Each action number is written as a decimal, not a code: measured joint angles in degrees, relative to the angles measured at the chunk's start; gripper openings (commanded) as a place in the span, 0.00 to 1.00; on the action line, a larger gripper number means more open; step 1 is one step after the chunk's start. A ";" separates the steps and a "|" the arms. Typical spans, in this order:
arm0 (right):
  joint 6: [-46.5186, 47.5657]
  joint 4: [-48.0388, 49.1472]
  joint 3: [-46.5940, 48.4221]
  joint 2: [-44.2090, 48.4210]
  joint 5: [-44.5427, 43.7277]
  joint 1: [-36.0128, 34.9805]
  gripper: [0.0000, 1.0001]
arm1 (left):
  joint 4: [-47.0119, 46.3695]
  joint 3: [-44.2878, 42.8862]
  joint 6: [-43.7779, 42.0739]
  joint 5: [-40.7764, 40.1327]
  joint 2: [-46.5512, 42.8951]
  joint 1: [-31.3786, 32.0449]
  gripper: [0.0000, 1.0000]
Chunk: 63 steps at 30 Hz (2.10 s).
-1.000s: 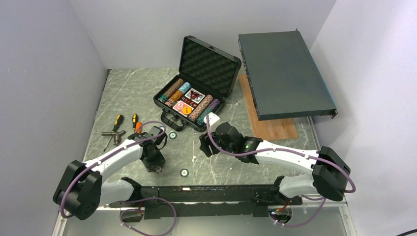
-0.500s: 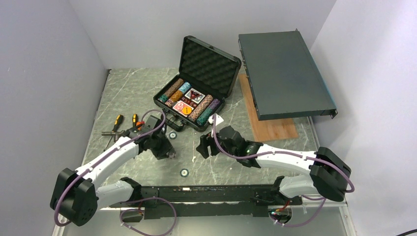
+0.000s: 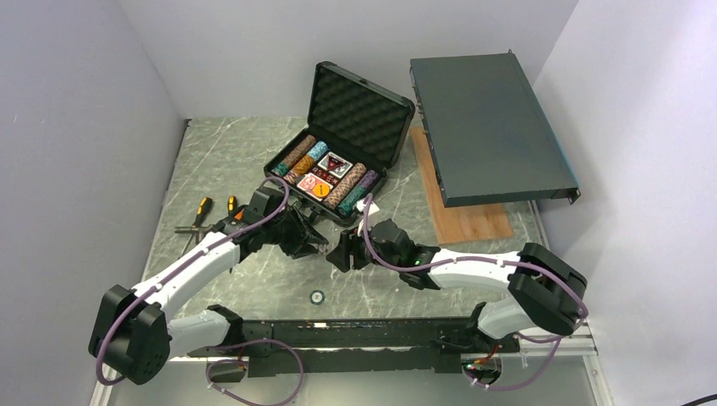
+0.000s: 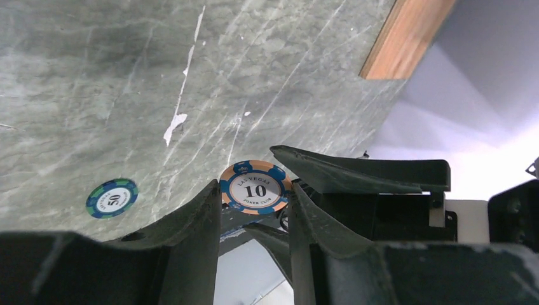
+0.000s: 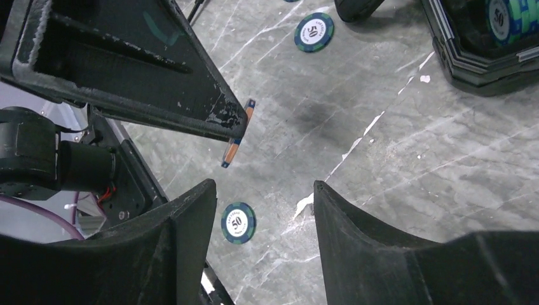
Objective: Pack up texas hold em set
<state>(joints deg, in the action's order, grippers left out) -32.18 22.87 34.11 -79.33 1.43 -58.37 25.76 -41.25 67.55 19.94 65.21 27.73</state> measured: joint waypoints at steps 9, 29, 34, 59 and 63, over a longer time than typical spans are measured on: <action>-2.32 1.20 0.81 -1.97 -0.09 -0.35 0.55 | -2.78 1.29 1.97 2.32 0.33 0.00 0.28; -3.74 3.34 2.64 -5.09 -0.46 -0.61 0.25 | -4.00 1.46 1.70 3.34 2.89 -0.02 0.32; -3.96 3.28 3.54 -6.84 -0.46 -0.61 0.01 | -4.31 1.75 1.44 3.43 2.89 -0.07 0.31; -2.62 10.45 -2.45 8.26 33.70 10.34 0.00 | -29.22 18.69 -24.59 18.91 -25.97 -2.51 0.61; -3.63 13.35 -2.29 9.38 39.30 10.51 0.00 | -37.16 19.30 -24.98 26.14 -26.18 -2.51 0.44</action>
<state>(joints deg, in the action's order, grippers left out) -35.81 36.23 31.81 -69.95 40.73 -47.86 -11.40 -21.96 42.57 46.09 39.03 25.21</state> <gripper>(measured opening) 0.023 0.535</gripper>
